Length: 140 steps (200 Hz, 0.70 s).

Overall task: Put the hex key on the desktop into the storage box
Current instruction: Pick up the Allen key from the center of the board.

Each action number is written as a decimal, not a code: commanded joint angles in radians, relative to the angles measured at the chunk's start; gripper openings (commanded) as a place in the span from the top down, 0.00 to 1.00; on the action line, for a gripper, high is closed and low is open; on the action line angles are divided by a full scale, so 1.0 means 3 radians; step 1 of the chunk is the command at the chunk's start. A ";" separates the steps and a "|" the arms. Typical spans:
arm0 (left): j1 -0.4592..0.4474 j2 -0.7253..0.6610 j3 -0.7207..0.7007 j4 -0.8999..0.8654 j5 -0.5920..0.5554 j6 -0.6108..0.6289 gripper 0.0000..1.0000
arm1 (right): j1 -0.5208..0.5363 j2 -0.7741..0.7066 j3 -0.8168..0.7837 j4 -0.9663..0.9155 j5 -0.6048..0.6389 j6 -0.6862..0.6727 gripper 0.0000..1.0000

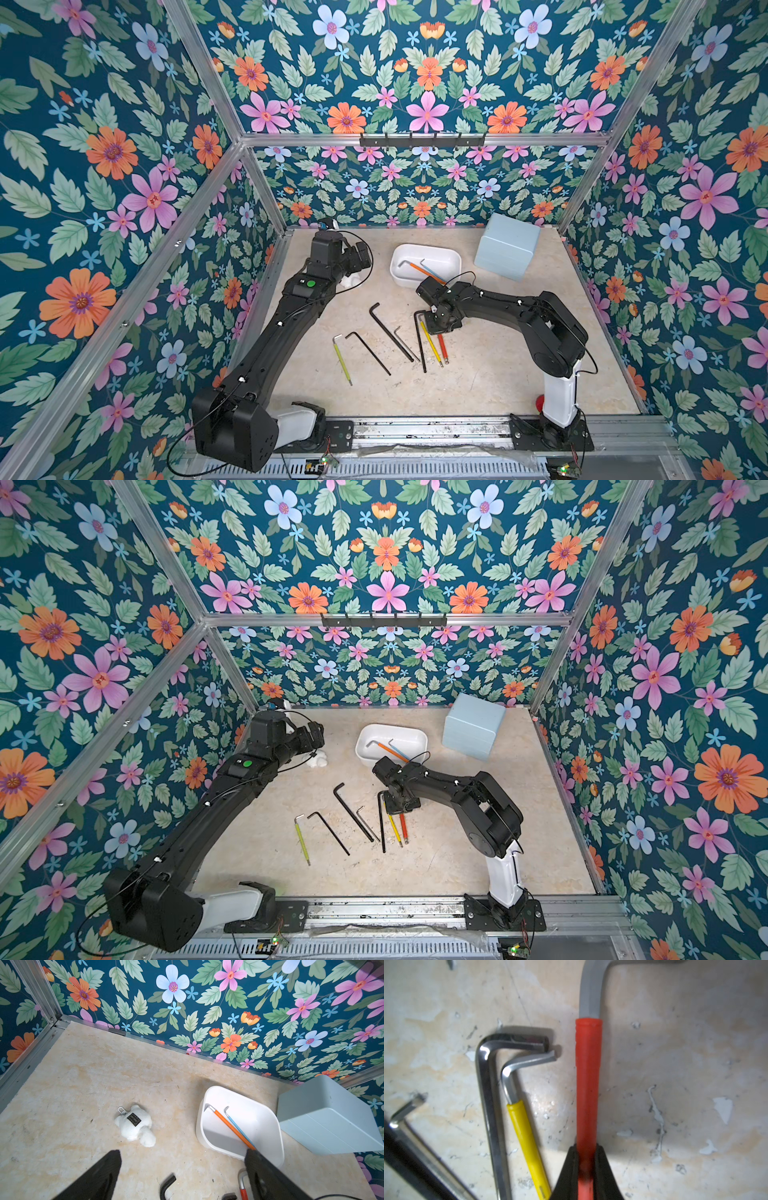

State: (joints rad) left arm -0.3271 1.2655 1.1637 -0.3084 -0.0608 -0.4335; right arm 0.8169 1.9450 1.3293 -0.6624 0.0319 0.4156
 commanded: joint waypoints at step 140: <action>0.0006 -0.0123 0.0048 -0.0007 -0.0094 0.0136 0.01 | -0.0753 -0.1301 0.0035 0.0712 -0.0863 -0.2596 1.00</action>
State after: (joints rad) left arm -0.3267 1.2373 1.1732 -0.3115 -0.0769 -0.4103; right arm 0.6376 1.5471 1.3216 -0.6159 -0.0471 -0.1703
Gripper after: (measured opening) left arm 0.994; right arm 0.156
